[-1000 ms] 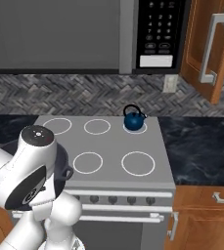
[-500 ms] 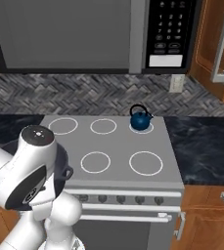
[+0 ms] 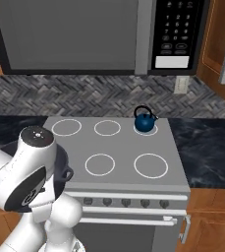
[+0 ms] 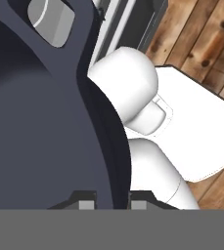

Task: Pick the kettle from the cabinet and place it on a stove burner. Then pick the pot from the counter and place it on another stove burner. Finally, turn both burners on.

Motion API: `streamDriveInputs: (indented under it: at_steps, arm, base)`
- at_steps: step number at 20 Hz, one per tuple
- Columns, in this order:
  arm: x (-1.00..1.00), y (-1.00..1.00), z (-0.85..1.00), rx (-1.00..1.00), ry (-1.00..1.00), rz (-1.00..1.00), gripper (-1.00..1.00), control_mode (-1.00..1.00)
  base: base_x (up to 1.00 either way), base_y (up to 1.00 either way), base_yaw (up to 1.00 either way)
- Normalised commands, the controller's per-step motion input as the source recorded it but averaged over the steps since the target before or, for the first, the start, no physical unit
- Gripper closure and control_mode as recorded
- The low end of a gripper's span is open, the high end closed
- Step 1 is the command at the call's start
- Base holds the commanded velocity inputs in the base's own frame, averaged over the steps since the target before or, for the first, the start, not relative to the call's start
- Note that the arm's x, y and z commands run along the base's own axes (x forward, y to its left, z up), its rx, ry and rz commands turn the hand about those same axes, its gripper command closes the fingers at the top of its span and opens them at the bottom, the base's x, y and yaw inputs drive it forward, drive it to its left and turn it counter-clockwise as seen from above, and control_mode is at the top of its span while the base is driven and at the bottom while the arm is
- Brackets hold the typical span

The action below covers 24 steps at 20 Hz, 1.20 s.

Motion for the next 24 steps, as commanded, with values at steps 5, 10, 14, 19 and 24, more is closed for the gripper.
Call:
streamDriveInputs:
  at_steps: [5,10,14,19,24]
  arm:
    - [0.0,0.0,0.0,0.0,0.0,0.0,1.0,1.0]
    - [0.0,0.0,0.0,0.0,0.0,0.0,1.0,-1.0]
    - [0.02,0.0,0.0,0.0,0.0,0.0,1.0,-1.0]
    - [0.32,-0.01,0.0,0.0,0.0,-0.01,1.0,-1.0]
    - [0.37,-0.09,0.0,0.01,0.0,-0.01,1.0,-1.0]
  base:
    - [0.32,0.0,0.0]
    - [0.04,0.0,0.0]
    - [0.0,0.0,0.0]
    - [0.0,0.0,0.0]
    - [0.0,0.0,0.0]
